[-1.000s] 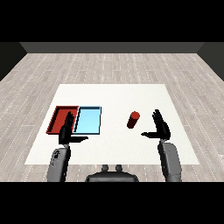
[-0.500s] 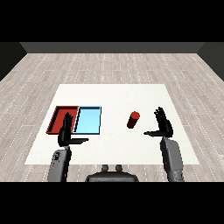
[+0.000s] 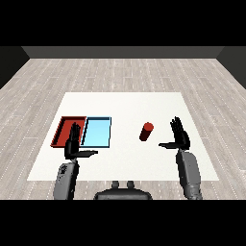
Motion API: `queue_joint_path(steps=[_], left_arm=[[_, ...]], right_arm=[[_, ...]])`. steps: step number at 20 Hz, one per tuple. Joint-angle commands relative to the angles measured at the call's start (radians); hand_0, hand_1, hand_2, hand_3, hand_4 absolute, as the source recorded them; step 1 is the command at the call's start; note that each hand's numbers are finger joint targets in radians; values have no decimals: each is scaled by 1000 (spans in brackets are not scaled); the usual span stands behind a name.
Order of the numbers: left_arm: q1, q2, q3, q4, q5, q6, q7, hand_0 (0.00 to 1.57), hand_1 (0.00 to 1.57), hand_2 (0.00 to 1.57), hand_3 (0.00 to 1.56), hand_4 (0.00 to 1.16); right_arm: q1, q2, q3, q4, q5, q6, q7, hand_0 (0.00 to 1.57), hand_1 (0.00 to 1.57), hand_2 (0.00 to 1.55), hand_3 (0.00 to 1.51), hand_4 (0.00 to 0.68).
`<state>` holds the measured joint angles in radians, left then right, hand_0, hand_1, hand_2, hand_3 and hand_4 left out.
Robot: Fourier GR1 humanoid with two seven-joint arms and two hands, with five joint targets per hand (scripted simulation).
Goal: Pick the red can and put it in the red box
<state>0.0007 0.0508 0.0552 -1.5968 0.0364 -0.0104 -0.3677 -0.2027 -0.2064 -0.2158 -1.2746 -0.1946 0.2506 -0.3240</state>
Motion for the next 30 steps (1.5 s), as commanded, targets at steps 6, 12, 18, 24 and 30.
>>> queue_joint_path(steps=[6, 12, 18, 24, 30], left_arm=[[-20, 14, 27, 61, 31, -39, -34, 0, 0, 0, 0, 0], [-6, -3, 0, -23, 0, 9, 42, 0, 0, 0, 0, 0], [35, 1, 18, -7, 37, -30, -31, 0, 0, 0, 0, 0], [-44, 12, 41, 42, 66, -39, 8, 0, 0, 0, 0, 0], [9, 3, 17, -45, 38, -16, 36, 0, 0, 0, 0, 0]], right_arm=[[-49, -9, -6, 124, 0, 26, -62, 0, 0, 0, 0, 0], [-213, 6, -20, 295, -15, -2, -56, 0, 0, 0, 0, 0], [-191, 27, -5, 384, -19, 23, -117, 0, 0, 0, 0, 0], [-203, 91, 36, 345, -12, -42, -104, 0, 0, 0, 0, 0], [-244, 92, 38, 448, -13, -33, -153, 0, 0, 0, 0, 0]])
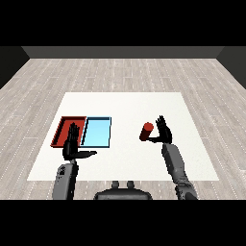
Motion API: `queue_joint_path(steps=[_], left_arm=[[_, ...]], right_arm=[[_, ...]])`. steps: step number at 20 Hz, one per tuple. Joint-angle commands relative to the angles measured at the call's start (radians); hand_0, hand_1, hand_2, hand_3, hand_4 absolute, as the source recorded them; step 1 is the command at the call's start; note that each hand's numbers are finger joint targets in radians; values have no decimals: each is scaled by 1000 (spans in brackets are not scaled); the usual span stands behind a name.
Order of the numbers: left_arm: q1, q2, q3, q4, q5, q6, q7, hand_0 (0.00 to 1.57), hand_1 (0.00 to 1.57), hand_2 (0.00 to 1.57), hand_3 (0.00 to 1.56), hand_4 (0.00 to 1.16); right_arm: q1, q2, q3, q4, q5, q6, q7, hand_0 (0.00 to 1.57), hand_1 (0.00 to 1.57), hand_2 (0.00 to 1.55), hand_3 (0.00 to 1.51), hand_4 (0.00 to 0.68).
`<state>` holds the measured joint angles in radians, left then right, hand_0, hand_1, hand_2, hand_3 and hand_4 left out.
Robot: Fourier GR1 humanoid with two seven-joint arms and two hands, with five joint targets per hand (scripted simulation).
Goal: Pick the red can and put it in the red box
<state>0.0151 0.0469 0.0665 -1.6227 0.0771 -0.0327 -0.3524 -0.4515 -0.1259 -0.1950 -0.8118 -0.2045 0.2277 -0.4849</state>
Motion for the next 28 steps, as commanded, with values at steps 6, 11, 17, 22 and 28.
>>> queue_joint_path(steps=[6, 11, 17, 22, 28], left_arm=[[-46, 21, 38, 70, 22, -21, -18, 0, 0, 0, 0, 0], [45, -7, 4, 19, -2, -17, -83, 0, 0, 0, 0, 0], [29, 39, 51, 47, 47, -72, -76, 0, 0, 0, 0, 0], [-28, 8, 35, 65, 14, -12, -54, 0, 0, 0, 0, 0], [23, 18, 19, 11, 32, -43, -14, 0, 0, 0, 0, 0]], right_arm=[[-116, 19, -13, 203, 2, -21, -80, 0, 0, 0, 0, 0], [-115, 38, -7, 283, 18, -23, -154, 0, 0, 0, 0, 0], [-140, 36, -4, 290, 11, -29, -138, 0, 0, 0, 0, 0], [-142, 26, 0, 194, -22, -38, -41, 0, 0, 0, 0, 0], [-121, 56, 4, 183, -30, -79, -28, 0, 0, 0, 0, 0]])
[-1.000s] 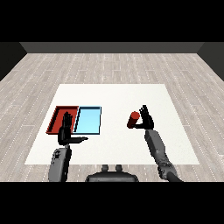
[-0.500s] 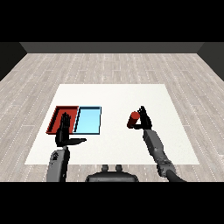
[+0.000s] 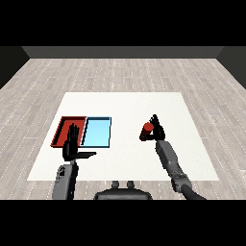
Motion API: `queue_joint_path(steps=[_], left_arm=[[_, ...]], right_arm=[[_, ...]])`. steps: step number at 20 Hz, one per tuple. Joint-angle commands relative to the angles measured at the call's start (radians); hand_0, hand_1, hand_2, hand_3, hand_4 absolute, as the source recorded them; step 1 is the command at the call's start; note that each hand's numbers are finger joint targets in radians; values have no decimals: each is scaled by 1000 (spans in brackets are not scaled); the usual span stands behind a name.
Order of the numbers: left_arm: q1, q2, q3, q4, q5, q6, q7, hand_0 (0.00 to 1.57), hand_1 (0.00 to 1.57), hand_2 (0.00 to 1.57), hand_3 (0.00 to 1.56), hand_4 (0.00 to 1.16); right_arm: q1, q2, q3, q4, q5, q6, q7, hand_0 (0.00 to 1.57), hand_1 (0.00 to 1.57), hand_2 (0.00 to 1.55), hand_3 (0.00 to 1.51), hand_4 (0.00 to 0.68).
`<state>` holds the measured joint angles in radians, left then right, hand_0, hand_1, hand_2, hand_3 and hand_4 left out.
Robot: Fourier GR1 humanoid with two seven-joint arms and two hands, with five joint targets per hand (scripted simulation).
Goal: Pick the red can and put it in the red box
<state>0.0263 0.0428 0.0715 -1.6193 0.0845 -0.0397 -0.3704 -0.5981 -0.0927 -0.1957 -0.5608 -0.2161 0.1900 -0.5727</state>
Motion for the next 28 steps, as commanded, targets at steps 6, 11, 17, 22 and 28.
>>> queue_joint_path(steps=[6, 11, 17, 22, 28], left_arm=[[23, 14, 4, -6, -3, -13, -14, 0, 0, 0, 0, 0], [-6, -16, -4, 52, -11, 6, -49, 0, 0, 0, 0, 0], [-10, -23, -27, -73, -8, 37, 74, 0, 0, 0, 0, 0], [-9, 55, 54, -40, 68, -47, 71, 0, 0, 0, 0, 0], [4, 4, 0, -70, -2, 17, 60, 0, 0, 0, 0, 0]], right_arm=[[-84, -22, -32, 197, 4, 29, -80, 0, 0, 0, 0, 0], [-122, 22, -12, 142, 7, -42, -5, 0, 0, 0, 0, 0], [-164, -9, -30, 221, 15, -23, -40, 0, 0, 0, 0, 0], [-90, -22, -22, 182, 9, 17, -31, 0, 0, 0, 0, 0], [-137, 27, -7, 202, 48, -144, -38, 1484, 1484, 1468, 1437, 662]])
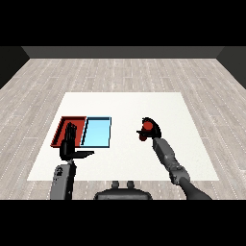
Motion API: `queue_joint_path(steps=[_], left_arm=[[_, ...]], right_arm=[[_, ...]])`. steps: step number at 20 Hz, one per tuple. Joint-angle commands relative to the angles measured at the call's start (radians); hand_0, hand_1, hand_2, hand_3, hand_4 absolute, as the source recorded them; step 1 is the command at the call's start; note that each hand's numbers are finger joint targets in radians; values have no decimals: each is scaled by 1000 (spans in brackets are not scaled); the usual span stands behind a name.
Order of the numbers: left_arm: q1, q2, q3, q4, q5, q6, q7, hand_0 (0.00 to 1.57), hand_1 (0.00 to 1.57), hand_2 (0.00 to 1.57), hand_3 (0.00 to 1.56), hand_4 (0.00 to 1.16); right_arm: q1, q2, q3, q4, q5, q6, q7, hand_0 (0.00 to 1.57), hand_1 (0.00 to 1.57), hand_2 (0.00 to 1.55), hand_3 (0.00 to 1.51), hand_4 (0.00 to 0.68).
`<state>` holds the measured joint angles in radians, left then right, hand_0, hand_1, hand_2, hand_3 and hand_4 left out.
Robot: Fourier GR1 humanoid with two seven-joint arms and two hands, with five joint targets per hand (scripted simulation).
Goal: Pick the red can and put it in the red box
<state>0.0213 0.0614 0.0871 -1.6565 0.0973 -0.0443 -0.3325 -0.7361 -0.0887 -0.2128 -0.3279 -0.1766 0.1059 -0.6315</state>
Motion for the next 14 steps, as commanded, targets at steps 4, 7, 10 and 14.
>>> queue_joint_path(steps=[4, 7, 10, 14], left_arm=[[-1, -10, 4, 76, -37, 6, -106, 0, 0, 0, 0, 0], [-33, -2, -2, 19, -22, 17, 6, 0, 0, 0, 0, 0], [-13, -25, -24, 83, -51, 14, -89, 0, 0, 0, 0, 0], [19, -32, -60, 14, -34, -11, -33, 0, 0, 0, 0, 0]], right_arm=[[-52, -25, 2, 3, 21, -76, 35, 1494, 1494, 1464, 1437, 667], [23, 15, 51, -59, 62, -109, -6, 1464, 1464, 1453, 1425, 656], [-4, 2, 59, -101, 69, -131, 51, 1461, 1461, 1451, 1418, 649], [95, -4, 70, -231, 54, -84, 18, 1457, 1457, 1446, 1411, 661]])
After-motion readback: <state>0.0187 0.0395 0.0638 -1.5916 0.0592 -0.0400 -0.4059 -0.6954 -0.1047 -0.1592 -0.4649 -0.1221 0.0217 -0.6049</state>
